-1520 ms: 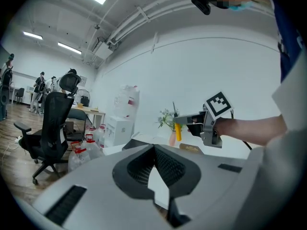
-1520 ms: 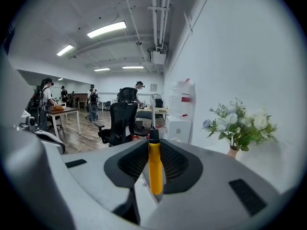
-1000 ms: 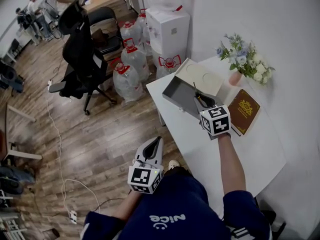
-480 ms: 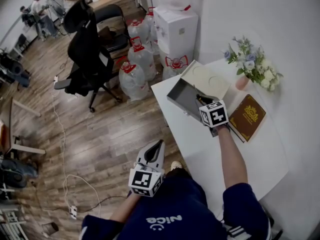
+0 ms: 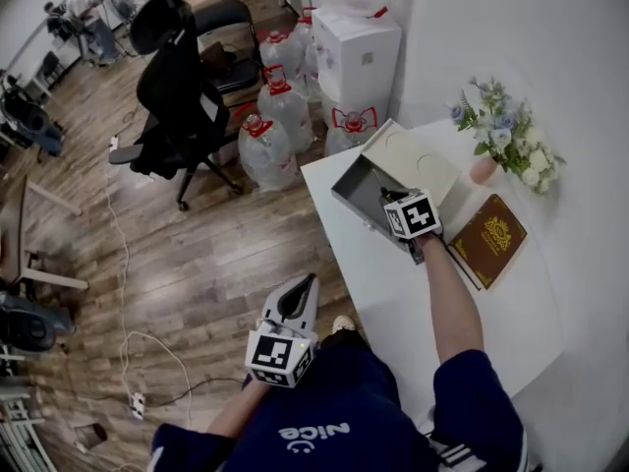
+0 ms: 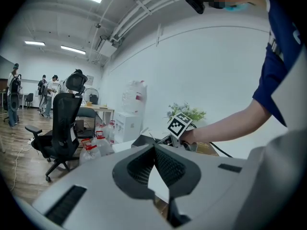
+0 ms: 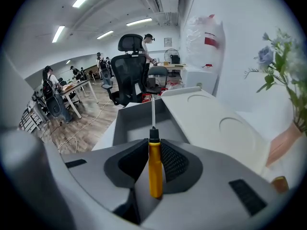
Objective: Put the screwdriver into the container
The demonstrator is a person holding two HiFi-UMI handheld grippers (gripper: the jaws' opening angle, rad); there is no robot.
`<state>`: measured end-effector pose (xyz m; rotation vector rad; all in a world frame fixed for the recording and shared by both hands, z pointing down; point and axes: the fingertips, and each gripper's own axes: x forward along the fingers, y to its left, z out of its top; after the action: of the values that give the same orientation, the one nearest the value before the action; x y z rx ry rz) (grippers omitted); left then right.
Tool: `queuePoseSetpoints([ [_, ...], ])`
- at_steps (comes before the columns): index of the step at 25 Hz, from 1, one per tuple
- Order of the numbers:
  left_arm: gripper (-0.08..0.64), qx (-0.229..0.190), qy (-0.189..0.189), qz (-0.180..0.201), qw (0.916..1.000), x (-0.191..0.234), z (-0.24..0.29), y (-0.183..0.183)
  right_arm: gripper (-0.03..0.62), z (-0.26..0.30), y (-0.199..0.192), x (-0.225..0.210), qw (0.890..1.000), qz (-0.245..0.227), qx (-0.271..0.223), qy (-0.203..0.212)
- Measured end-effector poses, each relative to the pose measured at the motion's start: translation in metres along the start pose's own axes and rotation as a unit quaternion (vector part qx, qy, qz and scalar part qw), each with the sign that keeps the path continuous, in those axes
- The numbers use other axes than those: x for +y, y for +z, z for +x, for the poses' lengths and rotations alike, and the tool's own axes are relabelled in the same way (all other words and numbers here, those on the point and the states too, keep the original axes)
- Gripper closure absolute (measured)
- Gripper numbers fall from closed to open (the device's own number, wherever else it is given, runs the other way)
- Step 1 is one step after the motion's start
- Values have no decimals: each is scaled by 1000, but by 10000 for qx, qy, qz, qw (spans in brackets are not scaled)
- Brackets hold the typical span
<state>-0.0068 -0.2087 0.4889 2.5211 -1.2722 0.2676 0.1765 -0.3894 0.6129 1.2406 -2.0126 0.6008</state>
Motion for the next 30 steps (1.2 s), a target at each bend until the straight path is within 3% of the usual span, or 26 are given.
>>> queuePoseSetpoints([
  [5,543,87,144,-78,9998,8,-1,-7,499,20,-6,-1,9989,32,446,123],
  [14,543,162,228,-57,9996,16,1,-8,499,40,-15,5,9965,1,802,233],
  [30,543,144,371,-109,9991,29,-6,-6,497,48,-21,4,9945,134,1035,105],
])
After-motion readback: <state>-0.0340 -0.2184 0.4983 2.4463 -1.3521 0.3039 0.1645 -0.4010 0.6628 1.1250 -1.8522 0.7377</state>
